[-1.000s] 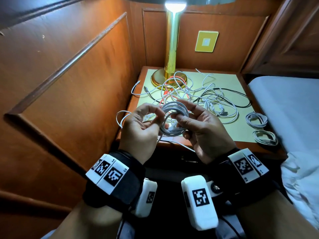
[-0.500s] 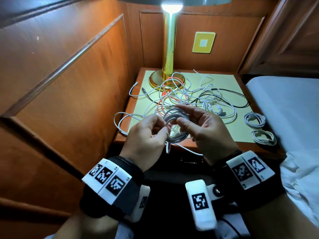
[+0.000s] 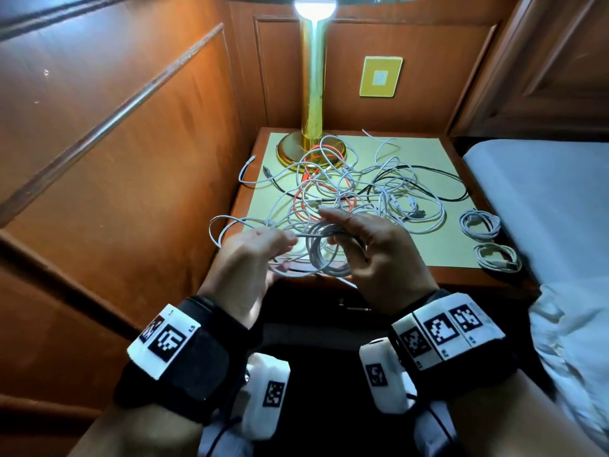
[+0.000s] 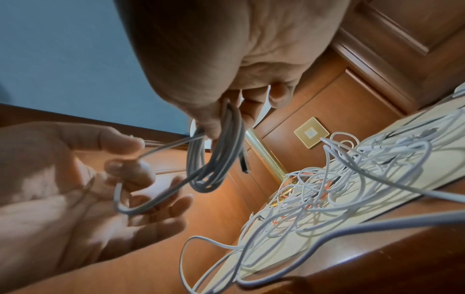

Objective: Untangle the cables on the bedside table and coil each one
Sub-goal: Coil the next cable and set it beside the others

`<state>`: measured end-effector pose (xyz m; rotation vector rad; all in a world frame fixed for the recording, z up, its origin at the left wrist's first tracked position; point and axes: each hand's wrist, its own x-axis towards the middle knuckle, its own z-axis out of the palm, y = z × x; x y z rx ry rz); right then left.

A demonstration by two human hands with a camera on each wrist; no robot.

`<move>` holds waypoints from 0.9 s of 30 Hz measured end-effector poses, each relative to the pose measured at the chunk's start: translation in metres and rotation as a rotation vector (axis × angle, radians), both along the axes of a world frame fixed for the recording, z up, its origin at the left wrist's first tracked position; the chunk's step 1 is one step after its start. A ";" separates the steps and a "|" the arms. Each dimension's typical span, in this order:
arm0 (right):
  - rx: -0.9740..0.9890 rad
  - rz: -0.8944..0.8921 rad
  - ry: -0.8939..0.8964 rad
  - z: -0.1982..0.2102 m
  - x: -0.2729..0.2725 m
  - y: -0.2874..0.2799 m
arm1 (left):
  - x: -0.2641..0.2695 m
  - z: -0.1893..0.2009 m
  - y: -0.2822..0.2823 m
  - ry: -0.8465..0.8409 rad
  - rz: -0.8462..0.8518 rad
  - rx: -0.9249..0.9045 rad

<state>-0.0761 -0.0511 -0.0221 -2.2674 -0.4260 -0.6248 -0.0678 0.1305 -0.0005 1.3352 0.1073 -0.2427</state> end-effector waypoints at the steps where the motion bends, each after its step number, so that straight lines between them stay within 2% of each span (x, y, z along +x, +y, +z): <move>1: 0.027 -0.002 0.009 0.001 -0.001 0.000 | 0.001 0.001 0.001 -0.022 0.048 0.006; 4: 0.106 -0.026 0.020 0.004 -0.003 -0.003 | -0.001 0.007 0.004 -0.085 0.039 -0.057; 6: 0.166 -0.050 0.053 0.003 -0.004 -0.008 | -0.001 0.009 0.008 -0.144 -0.008 0.006; 11: 0.383 0.001 0.256 0.007 -0.006 -0.012 | 0.005 0.003 0.022 -0.510 0.085 0.502; 13: 0.473 0.063 0.349 0.012 -0.008 -0.012 | 0.006 0.000 0.026 -0.569 0.114 0.578; 18: 0.637 0.207 0.520 0.015 -0.010 -0.009 | 0.009 -0.009 0.029 -0.568 0.148 0.587; 22: 0.718 0.252 0.476 0.014 -0.010 -0.002 | 0.009 -0.018 0.024 -0.571 0.155 0.648; 24: 0.697 0.215 0.425 0.014 -0.009 0.001 | 0.006 -0.019 0.016 -0.498 0.107 0.550; 27: 0.631 0.129 0.353 0.012 -0.008 0.002 | 0.001 -0.012 0.007 -0.326 0.063 0.274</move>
